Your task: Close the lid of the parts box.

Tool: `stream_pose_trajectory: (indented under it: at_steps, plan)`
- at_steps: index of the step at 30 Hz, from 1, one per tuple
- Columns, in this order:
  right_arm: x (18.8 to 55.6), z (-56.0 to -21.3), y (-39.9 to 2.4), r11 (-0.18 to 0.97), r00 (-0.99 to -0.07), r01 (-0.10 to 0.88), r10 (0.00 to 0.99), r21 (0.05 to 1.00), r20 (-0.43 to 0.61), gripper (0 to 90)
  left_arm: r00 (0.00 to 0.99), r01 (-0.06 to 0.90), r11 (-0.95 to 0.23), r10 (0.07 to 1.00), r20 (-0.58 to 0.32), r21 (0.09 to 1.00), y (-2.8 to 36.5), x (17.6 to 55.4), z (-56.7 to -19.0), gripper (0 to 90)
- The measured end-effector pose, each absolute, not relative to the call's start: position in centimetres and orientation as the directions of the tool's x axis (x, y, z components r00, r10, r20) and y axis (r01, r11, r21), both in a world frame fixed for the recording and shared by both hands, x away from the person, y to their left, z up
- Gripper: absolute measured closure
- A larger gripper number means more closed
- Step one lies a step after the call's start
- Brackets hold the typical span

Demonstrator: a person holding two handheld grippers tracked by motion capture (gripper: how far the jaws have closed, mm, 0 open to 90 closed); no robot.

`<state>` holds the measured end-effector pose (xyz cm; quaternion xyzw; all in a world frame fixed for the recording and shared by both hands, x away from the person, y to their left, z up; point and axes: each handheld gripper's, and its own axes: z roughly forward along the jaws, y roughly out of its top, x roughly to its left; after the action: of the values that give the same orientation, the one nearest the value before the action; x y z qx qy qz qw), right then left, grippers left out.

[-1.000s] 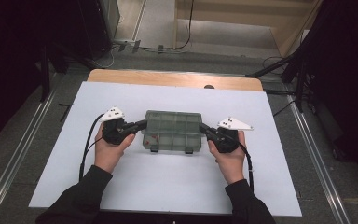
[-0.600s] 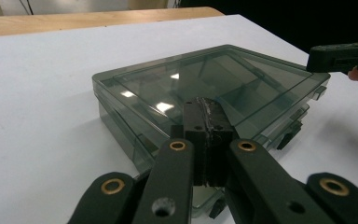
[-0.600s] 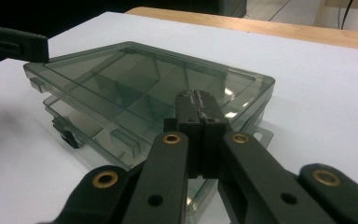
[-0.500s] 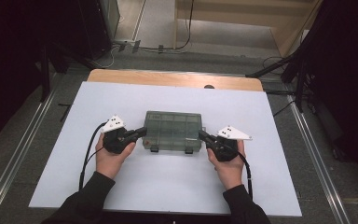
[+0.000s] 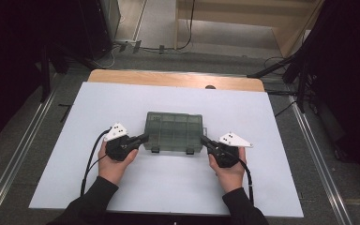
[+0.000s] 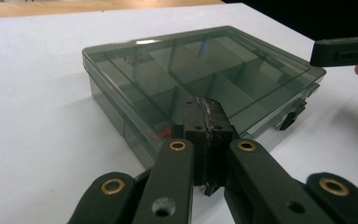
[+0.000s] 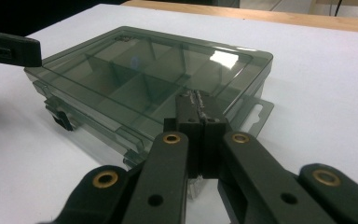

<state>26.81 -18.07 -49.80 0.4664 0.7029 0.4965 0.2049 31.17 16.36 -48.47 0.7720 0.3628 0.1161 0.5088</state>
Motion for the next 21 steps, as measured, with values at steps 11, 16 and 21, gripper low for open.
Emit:
stream_pose_trajectory:
  at_steps: [11,16,21]
  plan:
    - [26.5,-50.4,-18.1,0.070,-0.481,0.456,0.858,0.887,0.179,90.0,0.703,0.444,-0.215,0.686,-0.190,0.870,16.4,30.7,-49.2,89.7]
    - [26.5,-50.6,-18.0,0.073,-0.481,0.463,0.858,0.883,0.181,90.0,0.702,0.443,-0.210,0.686,-0.191,0.872,16.5,30.7,-49.3,89.7]
    - [26.5,-50.9,-18.0,0.069,-0.482,0.468,0.855,0.881,0.189,90.0,0.701,0.443,-0.210,0.688,-0.191,0.872,16.5,30.7,-49.3,89.8]
